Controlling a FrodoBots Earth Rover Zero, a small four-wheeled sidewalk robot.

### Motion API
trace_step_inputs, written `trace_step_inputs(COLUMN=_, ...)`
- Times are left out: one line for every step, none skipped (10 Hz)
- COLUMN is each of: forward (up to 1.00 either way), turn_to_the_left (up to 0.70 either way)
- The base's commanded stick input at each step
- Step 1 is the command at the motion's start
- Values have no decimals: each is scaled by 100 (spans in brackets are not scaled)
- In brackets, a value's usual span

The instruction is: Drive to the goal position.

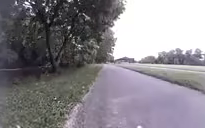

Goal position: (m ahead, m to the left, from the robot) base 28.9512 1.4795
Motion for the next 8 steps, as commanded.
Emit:
trace_step_inputs(forward=70, turn_to_the_left=-1)
trace_step_inputs(forward=70, turn_to_the_left=-1)
trace_step_inputs(forward=70, turn_to_the_left=-1)
trace_step_inputs(forward=70, turn_to_the_left=-1)
trace_step_inputs(forward=70, turn_to_the_left=-1)
trace_step_inputs(forward=70, turn_to_the_left=-1)
trace_step_inputs(forward=70, turn_to_the_left=-1)
trace_step_inputs(forward=70, turn_to_the_left=-1)
